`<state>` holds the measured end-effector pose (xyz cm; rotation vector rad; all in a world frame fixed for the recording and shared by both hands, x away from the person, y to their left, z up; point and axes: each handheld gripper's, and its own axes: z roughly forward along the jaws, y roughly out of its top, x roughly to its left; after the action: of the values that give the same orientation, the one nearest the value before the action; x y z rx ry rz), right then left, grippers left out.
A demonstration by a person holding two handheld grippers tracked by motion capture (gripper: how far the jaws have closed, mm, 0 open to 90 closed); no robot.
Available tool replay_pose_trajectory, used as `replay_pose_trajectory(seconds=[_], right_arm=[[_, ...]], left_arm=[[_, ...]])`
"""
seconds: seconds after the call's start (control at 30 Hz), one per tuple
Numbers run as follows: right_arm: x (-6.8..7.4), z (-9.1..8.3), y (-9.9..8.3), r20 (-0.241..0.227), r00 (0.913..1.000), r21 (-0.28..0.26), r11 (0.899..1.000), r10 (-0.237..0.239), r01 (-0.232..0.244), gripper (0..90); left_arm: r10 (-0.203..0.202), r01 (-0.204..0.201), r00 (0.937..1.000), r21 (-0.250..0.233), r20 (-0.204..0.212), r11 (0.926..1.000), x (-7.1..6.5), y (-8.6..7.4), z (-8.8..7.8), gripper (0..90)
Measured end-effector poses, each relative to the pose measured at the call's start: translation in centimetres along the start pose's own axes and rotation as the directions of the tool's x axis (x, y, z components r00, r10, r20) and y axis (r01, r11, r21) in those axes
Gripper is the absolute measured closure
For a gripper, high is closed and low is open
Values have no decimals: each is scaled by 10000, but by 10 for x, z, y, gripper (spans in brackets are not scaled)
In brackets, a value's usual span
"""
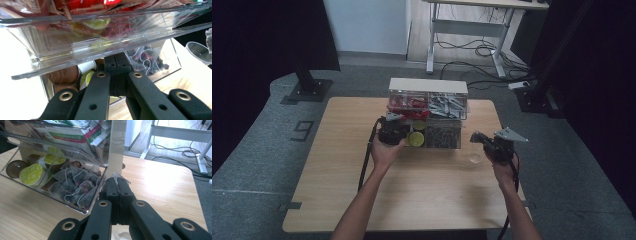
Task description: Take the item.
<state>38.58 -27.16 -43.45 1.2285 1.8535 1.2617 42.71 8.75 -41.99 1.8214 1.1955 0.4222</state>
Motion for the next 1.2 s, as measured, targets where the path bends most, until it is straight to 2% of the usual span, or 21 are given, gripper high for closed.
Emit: replay_pose_trajectory(seconds=[0.53, 1.03, 1.2], right_arm=[[-17, -2, -8, 340, 9991, 135, 9996, 260, -265, 890], [-23, 3, -15, 493, 9979, 291, 9986, 417, -431, 889], [-24, 7, -16, 551, 9982, 457, 9986, 225, -250, 876]], left_arm=[[20, -20, 10000, 18, -15, 10000, 0, 0, 1, 900], [16, -16, 10000, 41, -46, 10000, 0, -1, 2, 900], [28, -28, 10000, 49, -60, 10000, 0, -1, 2, 900]])
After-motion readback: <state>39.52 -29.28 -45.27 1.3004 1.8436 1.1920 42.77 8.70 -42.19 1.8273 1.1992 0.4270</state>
